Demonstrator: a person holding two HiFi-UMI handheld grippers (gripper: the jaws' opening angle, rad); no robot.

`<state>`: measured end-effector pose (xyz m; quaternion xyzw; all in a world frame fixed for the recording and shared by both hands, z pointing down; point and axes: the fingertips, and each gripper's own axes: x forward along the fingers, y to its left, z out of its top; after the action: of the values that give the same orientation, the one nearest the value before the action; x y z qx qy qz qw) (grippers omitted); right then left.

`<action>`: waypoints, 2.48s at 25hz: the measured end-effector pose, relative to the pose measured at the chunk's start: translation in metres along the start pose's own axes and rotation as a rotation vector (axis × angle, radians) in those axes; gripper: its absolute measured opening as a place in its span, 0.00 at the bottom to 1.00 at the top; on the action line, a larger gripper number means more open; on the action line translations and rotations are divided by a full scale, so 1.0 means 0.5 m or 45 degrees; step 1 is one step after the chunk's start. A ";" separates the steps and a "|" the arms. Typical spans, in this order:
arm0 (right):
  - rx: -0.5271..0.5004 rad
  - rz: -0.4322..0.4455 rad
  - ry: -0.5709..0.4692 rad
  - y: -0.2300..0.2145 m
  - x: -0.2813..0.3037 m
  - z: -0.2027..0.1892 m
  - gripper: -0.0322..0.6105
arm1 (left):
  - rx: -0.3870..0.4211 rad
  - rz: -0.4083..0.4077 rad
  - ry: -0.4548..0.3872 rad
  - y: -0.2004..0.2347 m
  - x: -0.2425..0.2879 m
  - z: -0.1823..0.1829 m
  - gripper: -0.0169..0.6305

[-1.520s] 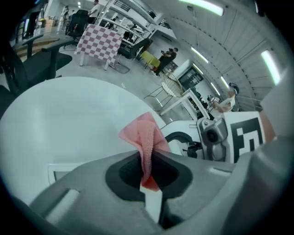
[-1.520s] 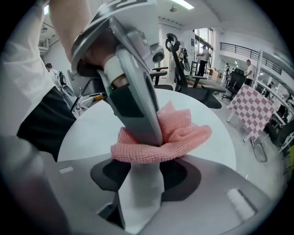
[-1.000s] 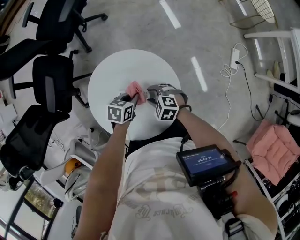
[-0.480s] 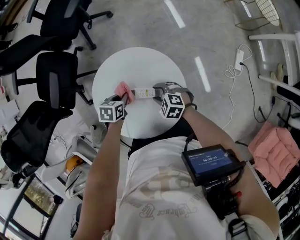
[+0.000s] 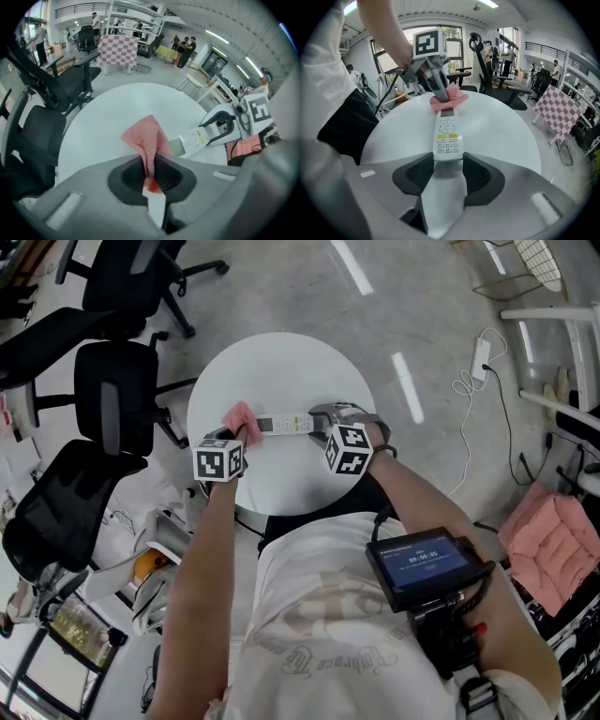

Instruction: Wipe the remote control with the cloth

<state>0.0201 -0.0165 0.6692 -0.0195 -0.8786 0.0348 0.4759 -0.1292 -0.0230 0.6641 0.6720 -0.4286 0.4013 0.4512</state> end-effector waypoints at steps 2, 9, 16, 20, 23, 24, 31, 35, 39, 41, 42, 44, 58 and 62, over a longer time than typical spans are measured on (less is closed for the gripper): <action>0.001 -0.001 0.006 0.000 0.000 -0.001 0.37 | 0.032 0.010 0.006 -0.020 0.009 0.006 0.06; 0.003 -0.002 0.014 -0.003 -0.001 -0.003 0.37 | 0.046 -0.010 -0.023 -0.068 0.014 0.022 0.05; 0.005 -0.004 0.013 -0.002 0.002 0.003 0.37 | 0.120 -0.129 -0.037 -0.165 0.034 0.049 0.05; 0.013 -0.007 0.009 0.000 0.002 0.005 0.37 | 0.114 -0.211 -0.053 -0.211 0.039 0.060 0.05; 0.016 -0.009 0.009 0.000 0.001 0.004 0.37 | 0.137 -0.285 -0.053 -0.246 0.046 0.064 0.05; 0.017 -0.010 0.010 -0.001 0.001 0.003 0.37 | 0.133 -0.305 -0.057 -0.254 0.048 0.067 0.05; 0.034 -0.013 -0.003 -0.006 -0.001 0.008 0.37 | 0.009 -0.543 -0.100 -0.327 0.052 0.097 0.05; 0.033 -0.012 0.002 -0.006 -0.001 0.004 0.37 | -0.101 -0.577 -0.075 -0.320 0.062 0.090 0.05; 0.028 -0.009 0.021 -0.006 0.000 0.002 0.37 | -0.004 -0.474 -0.037 -0.302 0.069 0.087 0.05; 0.027 -0.009 0.021 -0.007 -0.001 0.001 0.37 | -0.003 -0.427 -0.060 -0.287 0.064 0.087 0.05; 0.026 -0.007 0.021 -0.008 -0.001 0.000 0.37 | -0.025 -0.404 -0.081 -0.275 0.059 0.086 0.05; 0.025 -0.004 0.022 -0.009 -0.002 -0.003 0.37 | -0.079 -0.375 -0.130 -0.251 0.047 0.082 0.05; -0.023 0.010 0.075 -0.033 -0.010 -0.006 0.45 | -0.320 -0.371 -0.418 -0.194 -0.034 0.005 0.05; -0.074 0.009 0.144 -0.036 -0.003 0.005 0.47 | -0.409 -0.359 -0.484 -0.207 -0.058 -0.021 0.05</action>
<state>0.0187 -0.0347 0.6682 -0.0384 -0.8509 0.0100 0.5239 -0.0425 0.0166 0.6128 0.7082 -0.4659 0.1285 0.5147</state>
